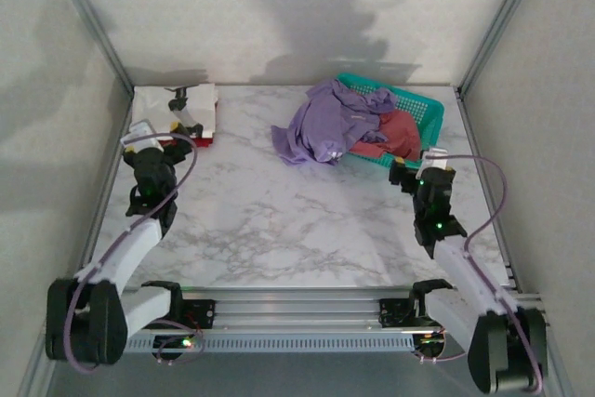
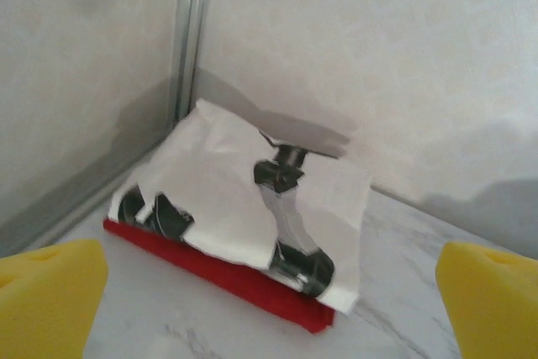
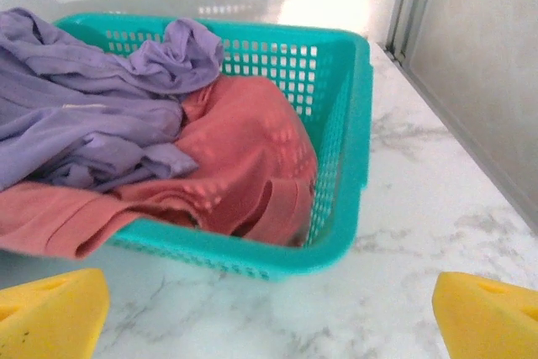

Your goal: Fold and stack the t-shirts

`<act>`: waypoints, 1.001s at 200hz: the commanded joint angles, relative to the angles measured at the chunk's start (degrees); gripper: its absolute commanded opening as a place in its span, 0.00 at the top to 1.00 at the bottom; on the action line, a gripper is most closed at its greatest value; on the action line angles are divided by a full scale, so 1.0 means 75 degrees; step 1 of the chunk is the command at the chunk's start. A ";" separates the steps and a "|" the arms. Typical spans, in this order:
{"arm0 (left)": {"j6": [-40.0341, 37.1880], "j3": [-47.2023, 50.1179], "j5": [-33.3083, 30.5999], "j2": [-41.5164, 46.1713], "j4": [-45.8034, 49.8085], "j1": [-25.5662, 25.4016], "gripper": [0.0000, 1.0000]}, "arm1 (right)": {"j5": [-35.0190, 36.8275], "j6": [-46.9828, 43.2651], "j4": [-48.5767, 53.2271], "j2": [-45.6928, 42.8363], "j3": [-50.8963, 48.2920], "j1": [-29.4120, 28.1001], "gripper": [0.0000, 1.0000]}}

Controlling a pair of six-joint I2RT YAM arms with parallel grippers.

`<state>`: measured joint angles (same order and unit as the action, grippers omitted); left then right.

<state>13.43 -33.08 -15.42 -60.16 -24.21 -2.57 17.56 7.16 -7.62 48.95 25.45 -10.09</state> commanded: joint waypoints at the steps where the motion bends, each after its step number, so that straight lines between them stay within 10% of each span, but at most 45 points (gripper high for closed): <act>1: 0.1757 -0.0598 0.0404 0.0240 0.2006 -0.0519 0.00 | 0.0406 0.1062 0.2559 -0.0387 0.0818 -0.0099 0.01; 49: 0.3667 -0.1878 0.0740 -0.1697 0.1342 -0.3150 0.00 | -0.0359 0.0522 0.6604 0.3887 0.5687 0.0106 0.04; 94: 0.4493 -0.3372 0.1689 -0.4172 0.0655 -0.4281 0.00 | -0.1739 -0.0131 0.7951 0.6597 0.8770 0.0548 0.34; 132: 0.4970 -0.3905 0.2244 -0.5443 -0.0007 -0.4509 0.00 | -0.2221 -0.0218 0.8426 0.8834 1.1028 0.0880 0.71; 200: 0.5278 -0.5497 0.3620 -0.7335 -0.0404 -0.4568 0.00 | -0.1749 0.0570 0.9730 1.0661 1.2417 0.0943 0.93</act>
<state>51.07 -69.43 6.33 -111.33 -24.21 -36.58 2.15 8.23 59.31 129.99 119.90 -3.25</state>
